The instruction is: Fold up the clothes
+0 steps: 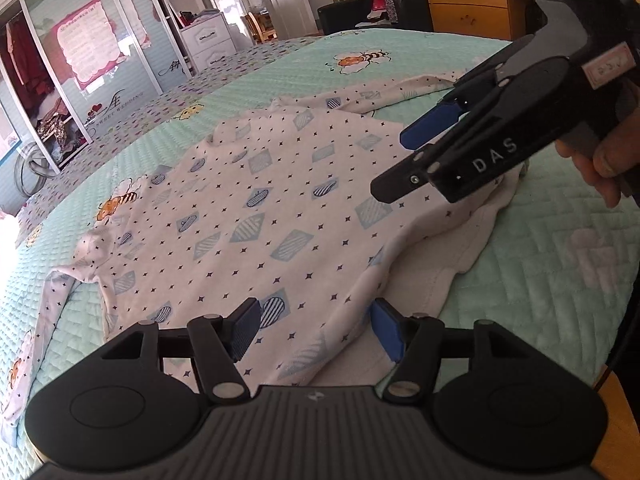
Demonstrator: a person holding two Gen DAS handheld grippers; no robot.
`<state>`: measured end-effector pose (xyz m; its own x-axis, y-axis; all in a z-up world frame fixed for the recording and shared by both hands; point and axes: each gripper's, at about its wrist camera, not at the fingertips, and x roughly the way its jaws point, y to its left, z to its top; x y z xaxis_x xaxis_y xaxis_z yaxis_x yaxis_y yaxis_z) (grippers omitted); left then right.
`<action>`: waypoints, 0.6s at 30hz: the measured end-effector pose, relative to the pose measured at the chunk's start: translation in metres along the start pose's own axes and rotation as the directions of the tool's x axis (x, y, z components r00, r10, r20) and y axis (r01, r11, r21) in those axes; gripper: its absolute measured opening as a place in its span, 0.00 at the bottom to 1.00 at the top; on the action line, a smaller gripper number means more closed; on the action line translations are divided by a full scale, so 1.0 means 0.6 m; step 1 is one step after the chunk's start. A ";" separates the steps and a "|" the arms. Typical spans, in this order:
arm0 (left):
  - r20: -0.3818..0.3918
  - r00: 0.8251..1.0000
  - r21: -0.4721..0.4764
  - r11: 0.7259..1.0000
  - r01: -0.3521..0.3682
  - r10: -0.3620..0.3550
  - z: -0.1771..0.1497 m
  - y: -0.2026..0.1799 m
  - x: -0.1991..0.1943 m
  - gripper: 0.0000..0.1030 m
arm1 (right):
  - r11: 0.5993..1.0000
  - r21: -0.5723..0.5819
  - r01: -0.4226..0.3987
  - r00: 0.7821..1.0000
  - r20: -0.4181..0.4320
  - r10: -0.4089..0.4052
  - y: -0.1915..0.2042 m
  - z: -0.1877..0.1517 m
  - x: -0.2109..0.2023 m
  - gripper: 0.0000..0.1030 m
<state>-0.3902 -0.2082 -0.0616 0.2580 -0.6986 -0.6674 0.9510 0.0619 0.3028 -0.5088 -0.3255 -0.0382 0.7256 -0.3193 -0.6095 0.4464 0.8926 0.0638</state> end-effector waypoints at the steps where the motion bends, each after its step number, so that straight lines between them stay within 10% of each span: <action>1: 0.000 1.000 0.001 1.000 0.001 -0.001 0.001 0.001 0.002 0.62 | 1.000 0.014 0.005 1.000 -0.005 -0.005 -0.005 0.001 0.005 0.63; 10: 0.005 1.000 -0.107 0.994 0.022 -0.022 0.016 0.047 0.016 0.62 | 0.992 -0.111 -0.067 0.996 0.052 0.073 0.020 -0.018 -0.051 0.63; 18: -0.008 0.993 -0.342 0.934 0.106 -0.116 0.018 0.113 0.046 0.63 | 0.967 -0.153 -0.204 0.978 0.013 0.209 0.057 -0.027 -0.057 0.61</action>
<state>-0.3205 -0.2308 -0.0522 0.1474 -0.6951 -0.7036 0.9736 0.2274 -0.0207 -0.5267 -0.2787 -0.0278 0.8096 -0.1301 -0.5724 0.2029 0.9770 0.0649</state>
